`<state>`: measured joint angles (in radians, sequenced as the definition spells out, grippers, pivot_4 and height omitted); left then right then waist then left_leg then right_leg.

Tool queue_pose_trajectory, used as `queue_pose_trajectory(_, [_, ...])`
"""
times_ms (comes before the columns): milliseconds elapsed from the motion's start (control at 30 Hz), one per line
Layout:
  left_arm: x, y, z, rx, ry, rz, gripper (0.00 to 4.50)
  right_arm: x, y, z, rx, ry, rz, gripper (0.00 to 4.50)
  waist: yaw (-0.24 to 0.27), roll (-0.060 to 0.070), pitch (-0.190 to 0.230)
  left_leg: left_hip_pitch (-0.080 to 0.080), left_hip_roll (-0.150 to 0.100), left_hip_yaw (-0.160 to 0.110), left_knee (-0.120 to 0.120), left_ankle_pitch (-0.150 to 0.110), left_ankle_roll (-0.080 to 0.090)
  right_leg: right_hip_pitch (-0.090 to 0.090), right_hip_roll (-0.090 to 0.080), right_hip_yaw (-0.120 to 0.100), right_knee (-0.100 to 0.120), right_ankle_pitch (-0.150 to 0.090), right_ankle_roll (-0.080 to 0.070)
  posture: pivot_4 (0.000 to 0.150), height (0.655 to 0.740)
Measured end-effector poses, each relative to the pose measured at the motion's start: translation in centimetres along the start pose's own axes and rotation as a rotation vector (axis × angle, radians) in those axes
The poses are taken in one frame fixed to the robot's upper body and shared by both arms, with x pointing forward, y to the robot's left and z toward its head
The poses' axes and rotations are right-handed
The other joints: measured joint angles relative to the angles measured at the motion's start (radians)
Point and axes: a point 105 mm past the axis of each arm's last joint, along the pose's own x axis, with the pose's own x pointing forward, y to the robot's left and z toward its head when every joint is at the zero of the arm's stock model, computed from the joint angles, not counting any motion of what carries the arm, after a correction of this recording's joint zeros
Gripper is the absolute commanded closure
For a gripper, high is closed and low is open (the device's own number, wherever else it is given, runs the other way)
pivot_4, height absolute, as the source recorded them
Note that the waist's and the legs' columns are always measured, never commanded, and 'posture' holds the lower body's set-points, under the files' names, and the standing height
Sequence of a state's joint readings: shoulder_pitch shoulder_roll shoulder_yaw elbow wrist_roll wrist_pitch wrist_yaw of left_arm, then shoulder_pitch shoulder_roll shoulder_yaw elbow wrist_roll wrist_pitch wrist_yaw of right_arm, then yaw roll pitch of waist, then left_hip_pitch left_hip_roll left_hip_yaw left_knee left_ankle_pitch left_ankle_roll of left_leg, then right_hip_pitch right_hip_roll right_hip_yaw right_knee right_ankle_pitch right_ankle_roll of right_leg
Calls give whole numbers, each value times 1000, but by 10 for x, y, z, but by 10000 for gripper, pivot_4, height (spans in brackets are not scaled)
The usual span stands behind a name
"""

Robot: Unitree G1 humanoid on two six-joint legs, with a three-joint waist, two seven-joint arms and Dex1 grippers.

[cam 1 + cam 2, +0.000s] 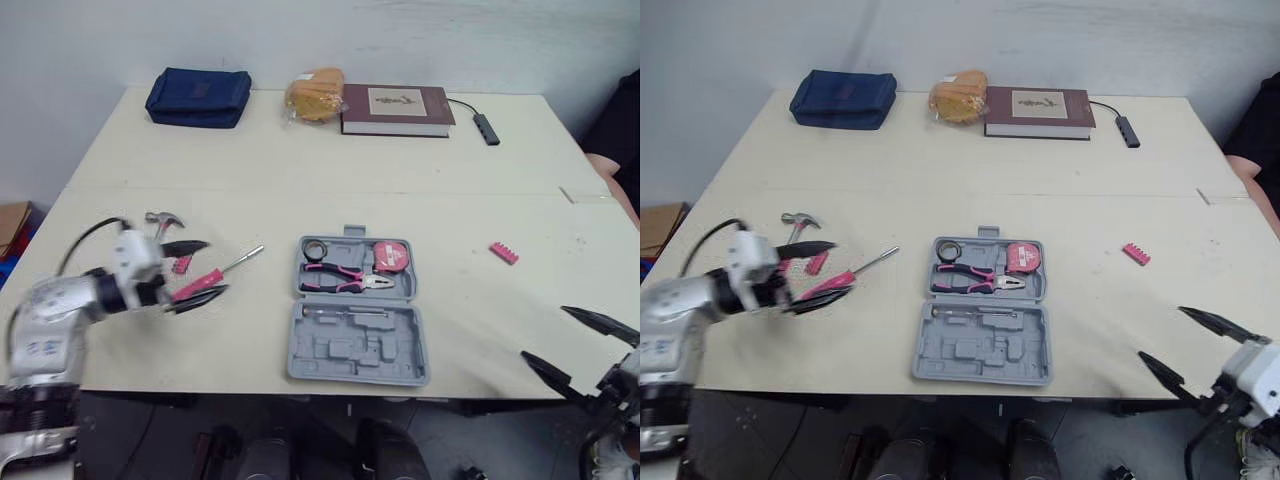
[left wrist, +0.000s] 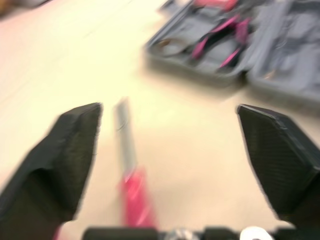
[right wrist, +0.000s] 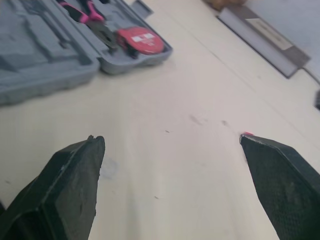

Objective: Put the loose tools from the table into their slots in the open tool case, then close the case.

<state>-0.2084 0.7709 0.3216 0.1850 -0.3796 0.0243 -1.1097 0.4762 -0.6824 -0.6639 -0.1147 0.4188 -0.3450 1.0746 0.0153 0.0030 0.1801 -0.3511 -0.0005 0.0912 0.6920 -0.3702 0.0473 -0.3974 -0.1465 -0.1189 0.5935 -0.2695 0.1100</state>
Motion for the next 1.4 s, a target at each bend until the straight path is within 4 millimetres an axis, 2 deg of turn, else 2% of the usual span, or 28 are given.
queue_pose_trajectory(133, [-57, 19, -33, -82, 47, 303, 349, -16, -12, -15, -1, 28, -110, 0, 0, 0, 1, 0, 0, 0, 0, -2, 0, 0, 0, 0, -2, 0, 0, 1500, 7400])
queue_pose_trajectory(200, [-83, 29, -34, -105, 30, 460, 349, -28, -23, -23, 26, 31, -228, 0, -1, -2, 1, 0, 1, -1, -1, -3, -1, 1, -1, -1, -3, 0, 0, 1500, 7400])
queue_pose_trajectory(267, [-112, 36, -36, -127, 35, 616, 349, -45, -31, -42, 67, 65, -358, 0, 0, -2, 1, 0, 0, -1, -1, -6, -5, 2, -2, -1, -3, 0, 0, 1500, 7400])
queue_pose_trajectory(367, [-154, 34, -48, -166, 98, 788, 349, -70, -23, -72, 102, 183, -420, 0, 0, 2, 2, 1, 0, 1, -2, -7, -5, 1, -2, 1, -3, 0, 0, 1500, 7400])
queue_pose_trajectory(500, [-186, 30, -59, -202, 142, 931, 349, -80, -20, -82, 81, 219, -454, 0, -9, 2, 3, 7, 0, 2, -5, -6, -6, 4, -2, 3, -2, 0, 0, 1500, 7400])
queue_pose_trajectory(667, [-212, 21, -73, -264, 174, 1080, 349, -85, -23, -87, 64, 233, -460, 0, -17, 3, 3, 14, 1, 6, -11, -7, -8, 5, -2, 7, -3, -1, -2, 1500, 7400])
queue_pose_trajectory(767, [-205, 21, -76, -289, 152, 1077, 349, -74, -23, -86, 63, 199, -435, 0, -18, 2, 2, 14, 1, 6, -11, -6, -9, 5, -1, 6, -2, -2, -2, 1500, 7400])
queue_pose_trajectory(900, [-177, 30, -62, -284, 83, 997, 349, -48, -21, -76, 60, 114, -364, 0, -17, 2, 2, 14, 1, 6, -11, -6, -9, 5, -1, 7, -2, -2, -2, 1500, 7400])
queue_pose_trajectory(967, [-162, 37, -53, -280, 56, 954, 349, -32, -22, -63, 51, 45, -317, 0, -16, 2, 2, 14, 1, 6, -11, -6, -10, 5, -1, 6, -2, -2, -3, 1500, 7400])
queue_pose_trajectory(1033, [-138, 46, -41, -286, 27, 894, 349, -8, -20, -45, 42, -47, -244, 0, -15, 3, 2, 14, 1, 6, -11, -6, -10, 5, -1, 6, -1, -2, -3, 1500, 7400])
queue_pose_trajectory(1167, [-95, 63, -23, -338, 9, 810, 349, 25, -5, -14, 57, -173, -72, 0, -13, 3, 3, 14, 1, 5, -11, -6, -11, 5, 0, 6, 0, -2, -3, 1500, 7400])
queue_pose_trajectory(1267, [-73, 65, -26, -414, 65, 756, 349, 35, 5, -2, 81, -210, 15, 0, -14, 3, 3, 13, 1, 5, -12, -6, -10, 5, 1, 4, 1, -2, -2, 1500, 7400])
queue_pose_trajectory(1333, [-64, 63, -37, -435, 196, 717, 349, 44, 8, 9, 82, -240, 52, 0, -18, 2, 3, 12, 1, 6, -11, -4, -6, 5, 2, 3, 1, -1, -2, 1500, 7400])
queue_pose_trajectory(1400, [-52, 66, -45, -444, 302, 694, 349, 61, 16, 35, 44, -322, 128, 0, -22, 1, 4, 12, 2, 8, -11, -5, -7, 4, 3, 5, 1, -1, -1, 1500, 7400])
